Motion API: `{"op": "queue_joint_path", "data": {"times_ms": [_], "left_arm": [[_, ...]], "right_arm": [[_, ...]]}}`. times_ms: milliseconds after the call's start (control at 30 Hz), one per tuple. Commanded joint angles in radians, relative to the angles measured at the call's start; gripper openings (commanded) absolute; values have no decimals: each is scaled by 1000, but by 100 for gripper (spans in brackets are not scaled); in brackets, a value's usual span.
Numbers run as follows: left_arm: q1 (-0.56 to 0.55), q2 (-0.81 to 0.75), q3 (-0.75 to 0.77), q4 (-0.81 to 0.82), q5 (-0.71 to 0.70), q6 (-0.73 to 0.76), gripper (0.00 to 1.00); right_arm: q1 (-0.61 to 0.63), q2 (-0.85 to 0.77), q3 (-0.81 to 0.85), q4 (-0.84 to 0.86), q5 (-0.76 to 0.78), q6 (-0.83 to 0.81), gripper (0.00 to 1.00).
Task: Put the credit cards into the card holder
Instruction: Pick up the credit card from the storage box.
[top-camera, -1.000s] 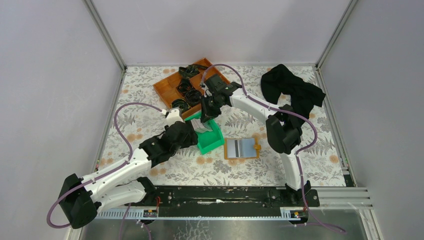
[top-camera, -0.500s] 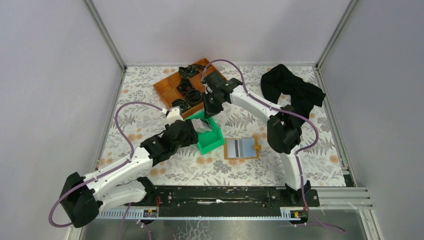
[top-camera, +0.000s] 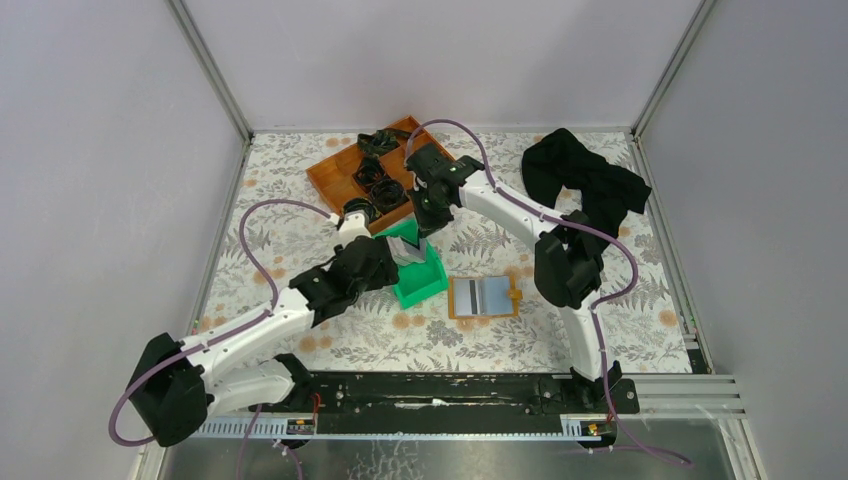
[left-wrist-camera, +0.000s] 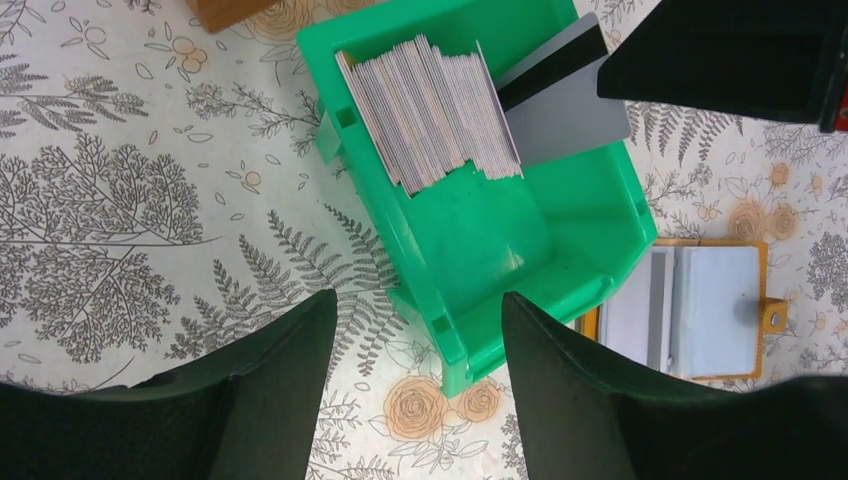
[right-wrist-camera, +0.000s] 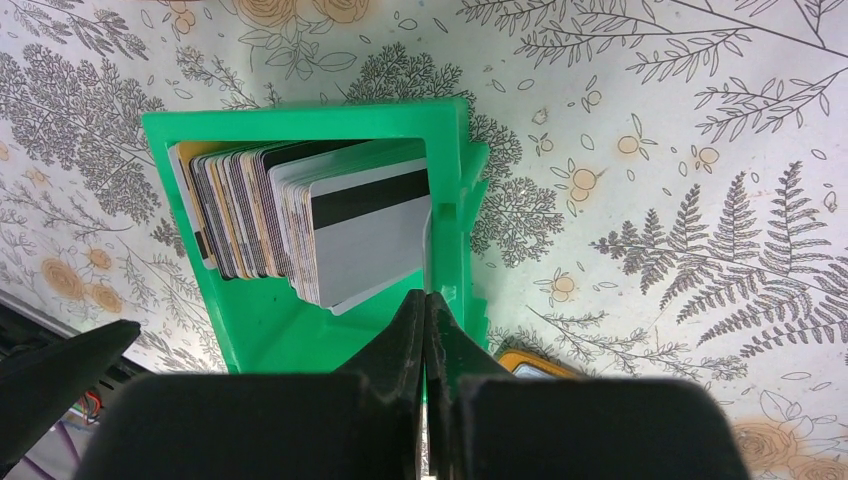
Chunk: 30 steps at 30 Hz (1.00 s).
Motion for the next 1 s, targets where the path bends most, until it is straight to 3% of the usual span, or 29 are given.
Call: {"op": "queue_joint_path", "data": {"times_ms": [0,233,400,767,967], "left_arm": [[33,11,23,118,23,59,69],[101,14,28,256,115,138,71],[166,22,33,357,267,177,71],[303,104,-1,699,860,171,68],[308,217,26,818,1146,152,58]], "right_arm": [[12,-105,12,-21,32,-32,0],[8,-192,9,-50,23,-59,0],[4,-256,-13,-73,19,-80,0],[-86,-505,-260,-23,-263,-68,0],[-120,-592,-405,35,-414,-37,0]]}}
